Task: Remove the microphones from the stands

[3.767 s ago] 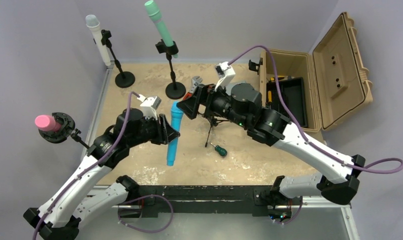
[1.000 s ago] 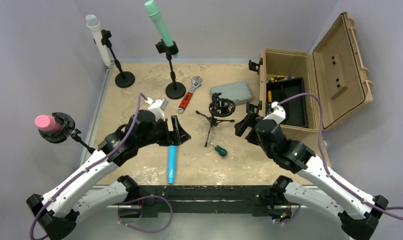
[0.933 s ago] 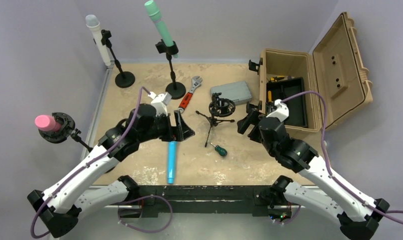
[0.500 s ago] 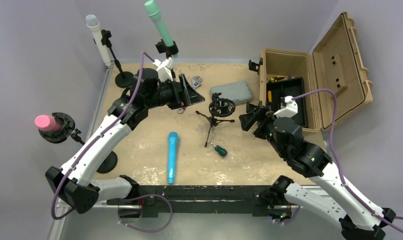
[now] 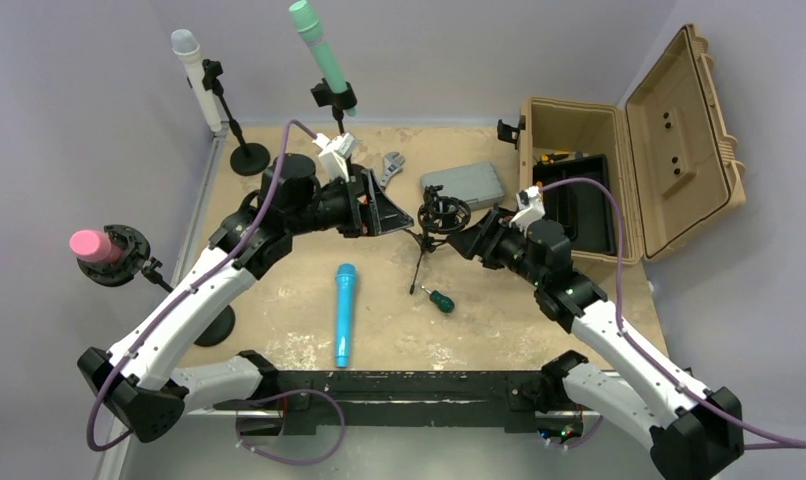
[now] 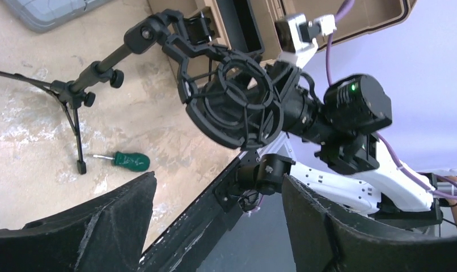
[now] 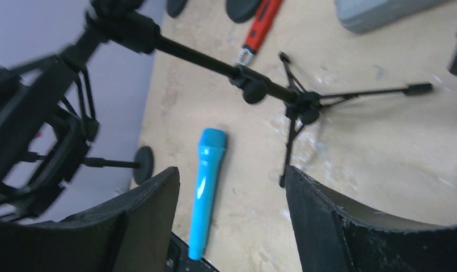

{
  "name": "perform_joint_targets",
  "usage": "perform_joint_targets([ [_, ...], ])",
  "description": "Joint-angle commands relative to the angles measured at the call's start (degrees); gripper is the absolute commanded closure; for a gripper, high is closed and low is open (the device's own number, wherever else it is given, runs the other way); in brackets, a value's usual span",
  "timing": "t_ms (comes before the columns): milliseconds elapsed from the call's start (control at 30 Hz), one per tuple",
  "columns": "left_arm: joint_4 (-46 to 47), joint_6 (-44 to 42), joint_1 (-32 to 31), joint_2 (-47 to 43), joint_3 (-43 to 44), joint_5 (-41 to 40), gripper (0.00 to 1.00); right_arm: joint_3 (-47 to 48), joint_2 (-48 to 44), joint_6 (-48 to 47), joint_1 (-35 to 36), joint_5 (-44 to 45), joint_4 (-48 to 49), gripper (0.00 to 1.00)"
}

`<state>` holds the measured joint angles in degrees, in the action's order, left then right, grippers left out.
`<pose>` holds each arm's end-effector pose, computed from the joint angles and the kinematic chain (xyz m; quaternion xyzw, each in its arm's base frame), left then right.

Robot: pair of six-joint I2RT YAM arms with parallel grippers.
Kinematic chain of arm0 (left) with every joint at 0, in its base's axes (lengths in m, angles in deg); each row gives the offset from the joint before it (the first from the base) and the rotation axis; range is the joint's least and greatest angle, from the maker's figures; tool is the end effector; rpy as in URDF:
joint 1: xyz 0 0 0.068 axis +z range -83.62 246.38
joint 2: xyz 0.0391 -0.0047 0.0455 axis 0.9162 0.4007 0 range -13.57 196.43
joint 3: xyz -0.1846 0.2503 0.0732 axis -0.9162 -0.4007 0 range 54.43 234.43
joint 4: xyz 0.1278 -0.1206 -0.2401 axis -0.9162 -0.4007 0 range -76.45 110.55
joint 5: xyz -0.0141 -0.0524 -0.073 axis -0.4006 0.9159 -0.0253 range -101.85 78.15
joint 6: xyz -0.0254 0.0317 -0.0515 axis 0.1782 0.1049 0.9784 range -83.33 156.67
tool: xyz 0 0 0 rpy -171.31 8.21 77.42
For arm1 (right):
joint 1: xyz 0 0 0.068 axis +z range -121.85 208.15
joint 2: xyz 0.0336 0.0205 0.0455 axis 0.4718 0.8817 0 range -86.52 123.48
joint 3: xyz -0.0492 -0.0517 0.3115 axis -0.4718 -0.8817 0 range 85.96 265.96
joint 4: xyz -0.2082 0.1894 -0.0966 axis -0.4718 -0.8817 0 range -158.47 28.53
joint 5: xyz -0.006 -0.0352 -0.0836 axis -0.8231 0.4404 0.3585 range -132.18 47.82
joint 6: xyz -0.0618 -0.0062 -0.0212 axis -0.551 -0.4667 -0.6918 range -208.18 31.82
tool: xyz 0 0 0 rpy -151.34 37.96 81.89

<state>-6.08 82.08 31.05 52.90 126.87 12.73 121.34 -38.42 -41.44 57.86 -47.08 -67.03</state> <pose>0.2193 -0.1818 0.4460 0.0500 0.8111 -0.4933 0.3101 0.1889 0.1130 0.3026 0.0951 0.8045 0.3894 0.4383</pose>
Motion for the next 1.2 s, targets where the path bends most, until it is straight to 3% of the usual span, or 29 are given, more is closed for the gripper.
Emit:
perform_joint_targets([
  [0,0.18,-1.64,-0.74,-3.19,-2.84,-1.70,0.21,-2.55,3.63,3.25,-4.10,-14.57,19.91,0.35],
  [367,-2.44,-2.35,-2.36,-8.51,-7.28,-4.60,0.21,-3.45,14.97,2.09,-4.51,-13.09,31.86,0.38],
  [1167,-5.48,-4.00,-2.28,-11.53,-8.85,-7.09,0.21,-1.75,27.33,-5.43,-3.46,-12.05,39.41,0.49],
])
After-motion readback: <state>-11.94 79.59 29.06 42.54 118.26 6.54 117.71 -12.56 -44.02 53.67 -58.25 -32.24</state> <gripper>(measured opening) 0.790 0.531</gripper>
